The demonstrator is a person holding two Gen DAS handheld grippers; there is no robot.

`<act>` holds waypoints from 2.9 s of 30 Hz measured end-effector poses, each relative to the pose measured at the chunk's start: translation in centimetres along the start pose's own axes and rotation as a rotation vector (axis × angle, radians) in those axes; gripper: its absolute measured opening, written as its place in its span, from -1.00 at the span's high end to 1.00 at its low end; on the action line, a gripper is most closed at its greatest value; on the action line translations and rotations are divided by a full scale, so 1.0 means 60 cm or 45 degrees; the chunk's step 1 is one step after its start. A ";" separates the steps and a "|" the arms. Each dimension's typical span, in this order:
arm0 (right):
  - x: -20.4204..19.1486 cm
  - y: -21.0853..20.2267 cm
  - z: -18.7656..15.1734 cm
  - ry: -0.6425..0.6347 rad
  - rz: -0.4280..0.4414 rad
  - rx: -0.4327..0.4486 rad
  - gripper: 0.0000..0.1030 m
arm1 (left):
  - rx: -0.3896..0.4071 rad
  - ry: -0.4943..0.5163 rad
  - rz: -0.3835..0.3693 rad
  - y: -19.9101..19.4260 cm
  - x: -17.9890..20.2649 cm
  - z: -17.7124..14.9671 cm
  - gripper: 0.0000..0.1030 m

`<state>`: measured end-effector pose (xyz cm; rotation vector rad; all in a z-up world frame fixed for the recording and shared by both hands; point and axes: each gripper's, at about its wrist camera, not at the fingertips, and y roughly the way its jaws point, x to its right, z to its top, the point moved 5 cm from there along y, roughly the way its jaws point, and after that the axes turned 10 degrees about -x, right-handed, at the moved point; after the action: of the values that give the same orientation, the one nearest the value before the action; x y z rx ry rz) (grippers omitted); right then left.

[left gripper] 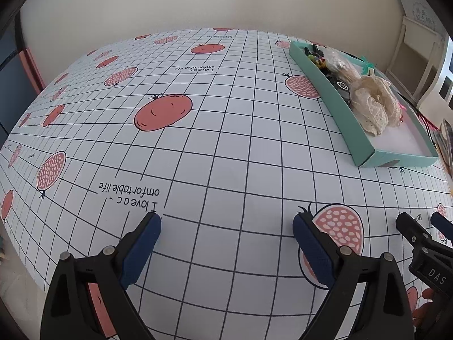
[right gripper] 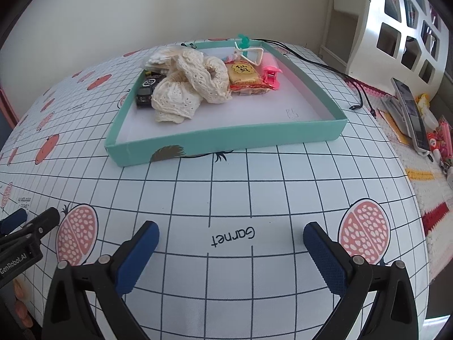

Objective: Organize objects

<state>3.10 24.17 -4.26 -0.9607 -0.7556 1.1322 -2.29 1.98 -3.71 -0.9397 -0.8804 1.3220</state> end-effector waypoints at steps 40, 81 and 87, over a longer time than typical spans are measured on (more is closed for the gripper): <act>0.019 0.003 0.007 0.002 -0.006 0.080 -1.00 | 0.112 -0.027 0.012 0.001 -0.012 -0.007 -1.00; 0.021 0.004 0.007 -0.002 -0.004 0.080 -1.00 | 0.113 -0.022 0.010 0.001 -0.014 -0.007 -1.00; 0.021 0.004 0.007 -0.002 -0.005 0.080 -1.00 | 0.113 -0.022 0.010 0.001 -0.014 -0.007 -1.00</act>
<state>2.96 25.52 -4.26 -0.9052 -0.7188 1.1475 -1.95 1.12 -3.93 -0.8645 -0.8250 1.3664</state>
